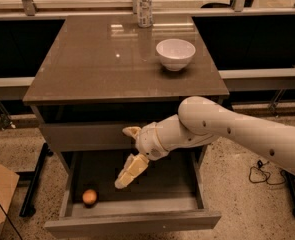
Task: Pick orange from middle drawer and place on counter
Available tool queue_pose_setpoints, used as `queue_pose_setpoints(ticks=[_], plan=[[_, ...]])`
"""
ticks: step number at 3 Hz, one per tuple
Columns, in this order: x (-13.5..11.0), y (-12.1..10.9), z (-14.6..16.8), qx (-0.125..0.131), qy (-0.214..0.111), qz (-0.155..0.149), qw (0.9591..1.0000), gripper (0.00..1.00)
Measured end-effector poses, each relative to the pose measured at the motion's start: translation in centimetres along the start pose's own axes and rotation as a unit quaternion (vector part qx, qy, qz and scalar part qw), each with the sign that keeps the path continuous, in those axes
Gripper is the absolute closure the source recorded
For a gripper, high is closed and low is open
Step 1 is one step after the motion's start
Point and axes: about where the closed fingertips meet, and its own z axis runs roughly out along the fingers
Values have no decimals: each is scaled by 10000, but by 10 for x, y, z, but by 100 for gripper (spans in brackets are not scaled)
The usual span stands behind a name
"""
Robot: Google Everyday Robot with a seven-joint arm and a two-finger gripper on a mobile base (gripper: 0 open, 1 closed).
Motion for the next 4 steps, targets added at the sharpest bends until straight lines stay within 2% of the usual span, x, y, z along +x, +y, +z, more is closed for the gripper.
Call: queue_pose_setpoints(ticks=[1,2,4], plan=[[6,-1,5,45,101,90,9999,0],[40,0,29,-8,298,430,9986,0],[105,-4,85,-37,206,1026,9945,0]])
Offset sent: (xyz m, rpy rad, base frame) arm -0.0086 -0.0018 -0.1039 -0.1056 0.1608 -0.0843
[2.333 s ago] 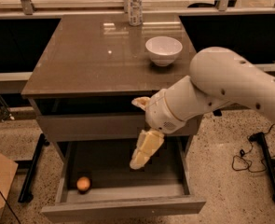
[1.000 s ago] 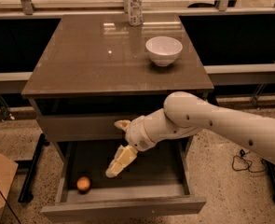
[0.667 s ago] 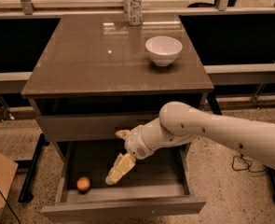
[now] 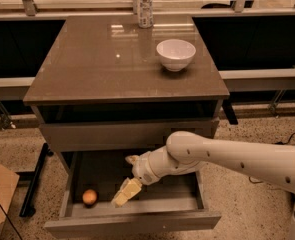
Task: Pick orange from middle drawer and place on counter
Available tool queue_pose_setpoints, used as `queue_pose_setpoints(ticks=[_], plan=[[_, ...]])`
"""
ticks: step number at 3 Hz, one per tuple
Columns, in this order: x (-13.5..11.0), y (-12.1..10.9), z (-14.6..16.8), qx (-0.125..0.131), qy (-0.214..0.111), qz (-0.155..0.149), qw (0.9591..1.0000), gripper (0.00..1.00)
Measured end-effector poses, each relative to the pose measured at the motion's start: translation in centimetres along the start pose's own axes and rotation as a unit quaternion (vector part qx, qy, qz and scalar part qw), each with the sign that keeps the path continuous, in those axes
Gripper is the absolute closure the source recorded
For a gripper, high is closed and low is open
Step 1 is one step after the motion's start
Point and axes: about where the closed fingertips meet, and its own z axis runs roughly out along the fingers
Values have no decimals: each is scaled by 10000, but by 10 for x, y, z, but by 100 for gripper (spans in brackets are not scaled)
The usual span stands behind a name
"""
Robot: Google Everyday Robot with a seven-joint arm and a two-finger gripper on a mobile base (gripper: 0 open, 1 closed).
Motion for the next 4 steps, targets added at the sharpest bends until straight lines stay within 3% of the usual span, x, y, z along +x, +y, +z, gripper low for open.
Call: queue_pose_setpoints(ticks=[1,2,4], plan=[[30,-41,68,124,-227,161,9995,0],[32,-41,71,113,-232,184,9995,0],[45,-59,130,232,-41,191,9995,0]])
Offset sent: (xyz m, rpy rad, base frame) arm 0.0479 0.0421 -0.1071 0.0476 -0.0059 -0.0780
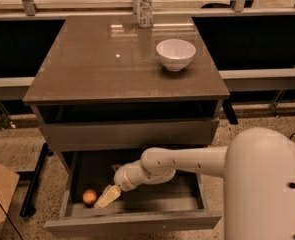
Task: Pick orange from middle drawer and place on counter
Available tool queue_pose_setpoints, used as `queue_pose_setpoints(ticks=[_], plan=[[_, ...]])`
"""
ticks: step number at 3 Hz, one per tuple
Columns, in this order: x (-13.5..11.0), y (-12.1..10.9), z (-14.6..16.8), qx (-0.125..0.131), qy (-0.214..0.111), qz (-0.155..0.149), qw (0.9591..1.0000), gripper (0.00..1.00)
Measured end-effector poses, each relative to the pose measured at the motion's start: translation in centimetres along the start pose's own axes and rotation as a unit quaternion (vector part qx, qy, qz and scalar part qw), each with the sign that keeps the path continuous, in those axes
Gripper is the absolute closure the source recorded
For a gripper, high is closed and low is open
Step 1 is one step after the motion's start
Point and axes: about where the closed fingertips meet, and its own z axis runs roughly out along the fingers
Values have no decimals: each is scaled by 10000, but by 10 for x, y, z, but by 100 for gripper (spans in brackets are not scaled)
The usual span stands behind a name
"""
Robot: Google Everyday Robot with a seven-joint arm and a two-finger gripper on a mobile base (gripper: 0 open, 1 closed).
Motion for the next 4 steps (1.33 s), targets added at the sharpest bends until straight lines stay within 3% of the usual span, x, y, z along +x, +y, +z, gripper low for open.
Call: queue_pose_setpoints(ticks=[1,3,4], plan=[[5,-8,35,-99,48,8,9999,0],[-9,-5,102,-477,-114,-79,9988,0],[-8,-3,117,-492,-26,-52,9988,18]])
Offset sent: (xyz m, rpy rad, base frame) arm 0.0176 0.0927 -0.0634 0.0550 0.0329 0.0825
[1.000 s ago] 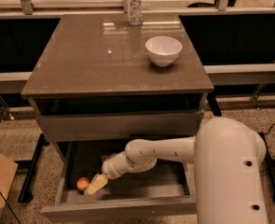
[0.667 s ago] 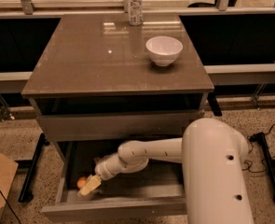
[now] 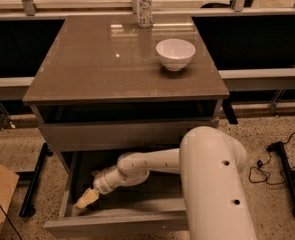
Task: Pick orange from middle drawer and place on counter
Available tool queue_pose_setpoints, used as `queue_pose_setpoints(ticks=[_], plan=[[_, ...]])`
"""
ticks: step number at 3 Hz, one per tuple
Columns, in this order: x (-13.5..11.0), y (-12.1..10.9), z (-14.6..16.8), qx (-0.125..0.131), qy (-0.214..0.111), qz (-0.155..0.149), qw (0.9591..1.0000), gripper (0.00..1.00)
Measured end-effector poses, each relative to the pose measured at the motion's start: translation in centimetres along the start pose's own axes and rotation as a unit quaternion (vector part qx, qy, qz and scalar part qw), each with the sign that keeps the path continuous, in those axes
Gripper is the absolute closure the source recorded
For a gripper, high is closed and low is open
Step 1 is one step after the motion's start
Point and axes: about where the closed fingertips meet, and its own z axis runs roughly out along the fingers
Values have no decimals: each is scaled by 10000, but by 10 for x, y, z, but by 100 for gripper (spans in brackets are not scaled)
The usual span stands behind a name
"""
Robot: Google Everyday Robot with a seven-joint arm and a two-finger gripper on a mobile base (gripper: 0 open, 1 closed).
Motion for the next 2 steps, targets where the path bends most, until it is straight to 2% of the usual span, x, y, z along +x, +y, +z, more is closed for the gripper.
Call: queue_pose_setpoints(ticks=[1,2], plan=[[5,1,2,75,49,85,9999,42],[5,1,1,75,49,85,9999,73]])
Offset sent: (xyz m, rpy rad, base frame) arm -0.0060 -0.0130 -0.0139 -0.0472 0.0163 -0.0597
